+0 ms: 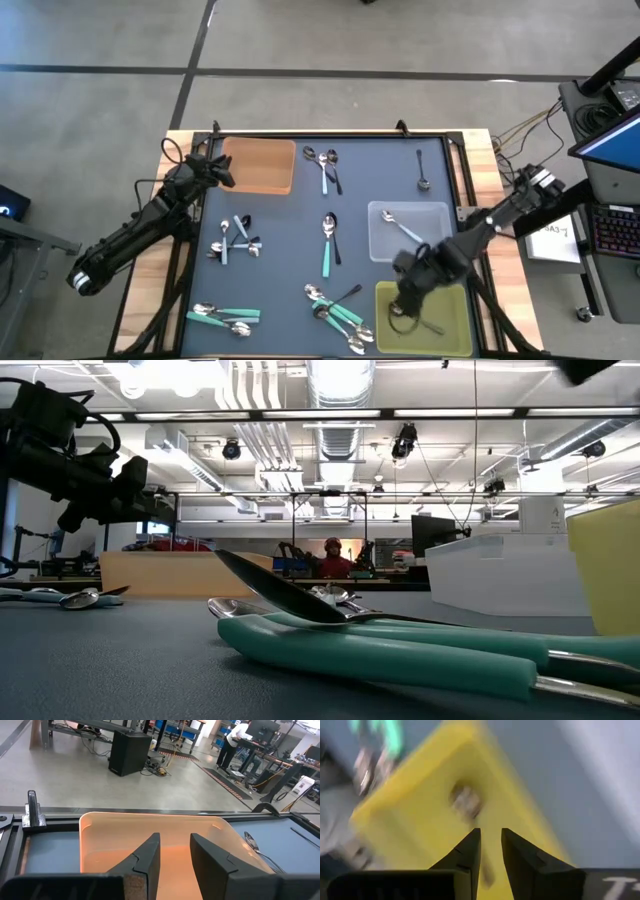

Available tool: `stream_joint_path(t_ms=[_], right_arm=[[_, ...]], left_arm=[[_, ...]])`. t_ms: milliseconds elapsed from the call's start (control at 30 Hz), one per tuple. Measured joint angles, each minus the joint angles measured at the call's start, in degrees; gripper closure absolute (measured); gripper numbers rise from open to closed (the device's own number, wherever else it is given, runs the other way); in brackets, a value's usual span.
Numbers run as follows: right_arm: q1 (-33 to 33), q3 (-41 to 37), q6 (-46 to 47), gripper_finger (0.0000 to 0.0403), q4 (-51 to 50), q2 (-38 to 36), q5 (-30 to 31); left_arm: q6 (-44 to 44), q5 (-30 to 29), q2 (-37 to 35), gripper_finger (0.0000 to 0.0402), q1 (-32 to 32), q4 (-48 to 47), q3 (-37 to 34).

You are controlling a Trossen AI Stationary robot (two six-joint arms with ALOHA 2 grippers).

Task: Sort silverware by color (type)
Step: Put the black spoon into the yellow bin

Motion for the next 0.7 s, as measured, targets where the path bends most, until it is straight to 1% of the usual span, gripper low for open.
stream_joint_path(t_ms=[133, 200, 300, 367, 567, 700], right_arm=[[-10.1, 0.0, -10.1, 0.0339, -8.0, -2.9, 10.0], [-16.2, 0.0, -13.5, 0.0338, -12.1, -4.6, 14.7], [-26.5, -0.1, -16.4, 0.0333, -16.9, -7.7, 20.2], [-33.7, -1.0, -18.3, 0.0329, -17.2, -9.9, 22.4], [-54.9, -6.2, -30.8, 0.0311, -14.6, -14.1, 22.0], [-67.0, -10.3, -39.1, 0.0283, -10.3, -14.1, 15.3]], left_arm=[[0.0, 0.0, 0.0, 0.0312, 0.0, 0.0, 0.0], [0.0, 0.0, 0.0, 0.0312, 0.0, 0.0, 0.0], [0.0, 0.0, 0.0, 0.0312, 0.0, 0.0, 0.0], [0.0, 0.0, 0.0, 0.0312, 0.0, 0.0, 0.0], [0.0, 0.0, 0.0, 0.0312, 0.0, 0.0, 0.0], [0.0, 0.0, 0.0, 0.0312, 0.0, 0.0, 0.0]])
